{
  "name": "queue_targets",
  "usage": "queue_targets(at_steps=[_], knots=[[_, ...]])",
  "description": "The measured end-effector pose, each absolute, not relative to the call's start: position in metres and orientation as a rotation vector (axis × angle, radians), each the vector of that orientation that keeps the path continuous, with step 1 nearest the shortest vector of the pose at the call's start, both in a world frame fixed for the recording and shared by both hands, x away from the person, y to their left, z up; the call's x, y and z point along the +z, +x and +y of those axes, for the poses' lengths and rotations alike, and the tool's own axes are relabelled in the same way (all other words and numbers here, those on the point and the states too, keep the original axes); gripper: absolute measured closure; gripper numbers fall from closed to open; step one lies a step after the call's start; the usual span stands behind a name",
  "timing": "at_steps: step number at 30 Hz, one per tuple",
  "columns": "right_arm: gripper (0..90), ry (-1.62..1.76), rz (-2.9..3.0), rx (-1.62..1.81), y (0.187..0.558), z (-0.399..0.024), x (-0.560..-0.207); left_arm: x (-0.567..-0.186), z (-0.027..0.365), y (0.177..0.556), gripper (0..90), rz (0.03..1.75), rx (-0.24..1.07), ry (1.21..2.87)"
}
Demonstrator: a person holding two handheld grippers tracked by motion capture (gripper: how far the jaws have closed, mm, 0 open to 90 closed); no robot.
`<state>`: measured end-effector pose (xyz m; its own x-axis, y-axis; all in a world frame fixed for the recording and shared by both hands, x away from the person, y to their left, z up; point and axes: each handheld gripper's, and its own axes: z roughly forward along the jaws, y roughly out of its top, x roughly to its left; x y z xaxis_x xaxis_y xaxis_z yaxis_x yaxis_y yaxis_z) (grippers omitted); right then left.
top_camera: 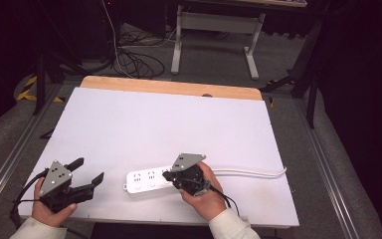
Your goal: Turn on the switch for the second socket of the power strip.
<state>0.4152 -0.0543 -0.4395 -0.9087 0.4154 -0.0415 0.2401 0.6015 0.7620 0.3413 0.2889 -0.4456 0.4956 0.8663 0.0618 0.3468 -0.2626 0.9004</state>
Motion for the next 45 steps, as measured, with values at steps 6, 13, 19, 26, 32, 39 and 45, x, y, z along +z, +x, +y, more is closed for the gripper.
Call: queue_targets(at_steps=[6,13,19,26,32,39,45], knots=[[90.0,0.532,2.584,1.229,0.413,-0.058,-0.430,-0.446,0.289,0.342,22.1,1.016,0.717,1.835],[90.0,0.524,2.571,1.242,0.412,-0.060,-0.426,-0.446,0.289,0.342,22.1,1.015,0.715,1.836],[89.7,0.514,2.565,1.253,0.411,-0.062,-0.423,-0.445,0.289,0.342,22.1,1.016,0.715,1.834],[68.8,0.526,2.537,1.295,0.411,-0.065,-0.419,-0.446,0.289,0.342,22.0,1.013,0.714,1.836],[55.1,0.536,2.513,1.300,0.411,-0.070,-0.413,-0.445,0.289,0.342,22.0,1.010,0.719,1.839],[43.0,0.574,2.456,1.325,0.411,-0.082,-0.405,-0.445,0.289,0.342,22.0,1.012,0.715,1.836],[36.3,0.621,2.413,1.333,0.412,-0.098,-0.398,-0.445,0.289,0.342,22.0,1.012,0.713,1.835]])
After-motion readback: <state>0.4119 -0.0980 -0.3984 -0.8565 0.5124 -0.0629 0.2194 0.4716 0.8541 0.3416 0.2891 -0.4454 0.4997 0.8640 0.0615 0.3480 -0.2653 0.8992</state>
